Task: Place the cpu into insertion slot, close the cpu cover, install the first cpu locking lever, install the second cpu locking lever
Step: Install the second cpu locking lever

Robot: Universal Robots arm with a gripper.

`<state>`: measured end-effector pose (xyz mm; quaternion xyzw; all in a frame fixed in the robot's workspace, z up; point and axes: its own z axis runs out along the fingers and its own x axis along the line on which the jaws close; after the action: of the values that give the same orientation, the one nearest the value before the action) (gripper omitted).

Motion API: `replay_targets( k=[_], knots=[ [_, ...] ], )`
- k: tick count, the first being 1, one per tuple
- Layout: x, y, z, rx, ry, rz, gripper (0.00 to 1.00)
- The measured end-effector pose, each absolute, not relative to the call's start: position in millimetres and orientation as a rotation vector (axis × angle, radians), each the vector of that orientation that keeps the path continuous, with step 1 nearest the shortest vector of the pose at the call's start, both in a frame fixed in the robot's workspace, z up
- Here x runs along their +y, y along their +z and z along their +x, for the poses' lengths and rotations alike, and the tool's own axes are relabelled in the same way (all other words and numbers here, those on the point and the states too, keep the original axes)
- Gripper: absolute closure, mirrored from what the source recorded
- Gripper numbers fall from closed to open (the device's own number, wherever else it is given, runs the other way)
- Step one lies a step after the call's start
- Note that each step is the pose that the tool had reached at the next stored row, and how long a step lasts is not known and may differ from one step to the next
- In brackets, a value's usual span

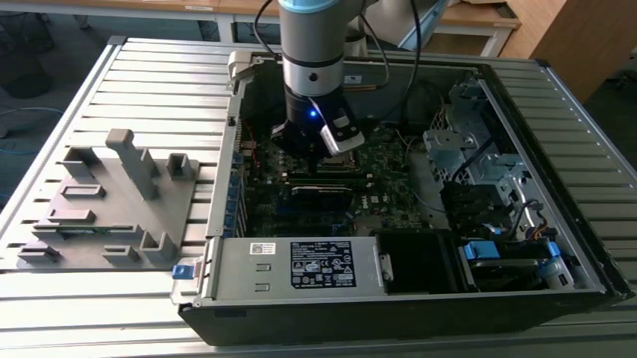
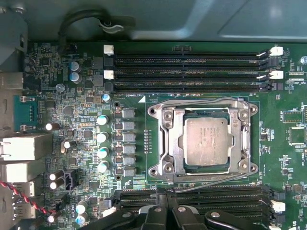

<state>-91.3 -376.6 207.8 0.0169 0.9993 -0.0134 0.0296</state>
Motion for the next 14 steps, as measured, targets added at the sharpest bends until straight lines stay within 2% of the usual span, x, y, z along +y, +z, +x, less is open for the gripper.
replay_targets(
  k=[14],
  knots=[
    [-376.9,201.4,-92.8,3.082,-0.026,0.052,0.9]
  ],
)
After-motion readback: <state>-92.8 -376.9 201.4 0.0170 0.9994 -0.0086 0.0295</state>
